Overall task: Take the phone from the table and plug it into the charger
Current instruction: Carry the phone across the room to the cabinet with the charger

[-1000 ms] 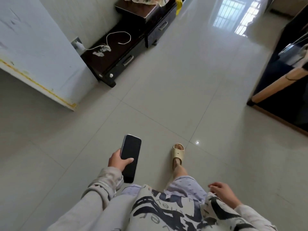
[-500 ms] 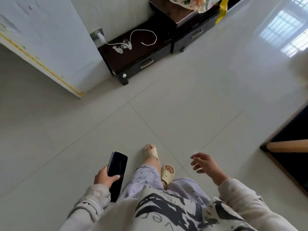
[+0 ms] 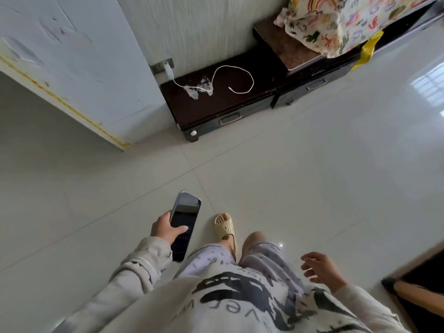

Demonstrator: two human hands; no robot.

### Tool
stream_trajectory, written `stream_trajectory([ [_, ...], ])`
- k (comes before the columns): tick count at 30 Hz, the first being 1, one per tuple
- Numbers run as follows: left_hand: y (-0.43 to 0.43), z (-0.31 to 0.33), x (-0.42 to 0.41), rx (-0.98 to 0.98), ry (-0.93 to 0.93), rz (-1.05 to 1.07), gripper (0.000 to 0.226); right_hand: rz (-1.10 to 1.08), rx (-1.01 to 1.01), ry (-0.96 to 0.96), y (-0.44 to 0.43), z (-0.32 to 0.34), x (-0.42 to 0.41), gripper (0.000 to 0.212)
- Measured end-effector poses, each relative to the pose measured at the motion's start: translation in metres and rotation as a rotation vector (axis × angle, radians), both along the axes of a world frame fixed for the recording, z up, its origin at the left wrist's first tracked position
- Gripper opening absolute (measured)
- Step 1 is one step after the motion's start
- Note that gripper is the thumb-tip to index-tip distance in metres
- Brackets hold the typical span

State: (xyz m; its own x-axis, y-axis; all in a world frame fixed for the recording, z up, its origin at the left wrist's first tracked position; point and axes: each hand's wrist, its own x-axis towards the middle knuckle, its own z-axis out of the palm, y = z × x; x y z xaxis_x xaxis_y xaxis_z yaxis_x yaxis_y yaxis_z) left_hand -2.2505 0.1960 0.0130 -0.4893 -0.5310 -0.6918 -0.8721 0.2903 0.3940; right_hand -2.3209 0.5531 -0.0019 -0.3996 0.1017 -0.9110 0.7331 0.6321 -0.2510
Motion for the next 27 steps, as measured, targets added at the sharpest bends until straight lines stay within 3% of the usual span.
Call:
stream_trajectory([
  [11, -0.022, 0.015, -0.145, 0.036, 0.128, 0.208, 0.042, 0.107, 0.071, -0.008, -0.015, -0.004, -0.151, 0.015],
  [19, -0.013, -0.006, -0.184, 0.030, -0.051, 0.428, 0.041, 0.280, -0.051, -0.004, -0.073, 0.001, -0.309, 0.012],
  [27, -0.003, -0.007, -0.194, 0.022, -0.133, 0.665, 0.045, 0.339, -0.235, 0.035, -0.132, 0.030, -0.419, 0.025],
])
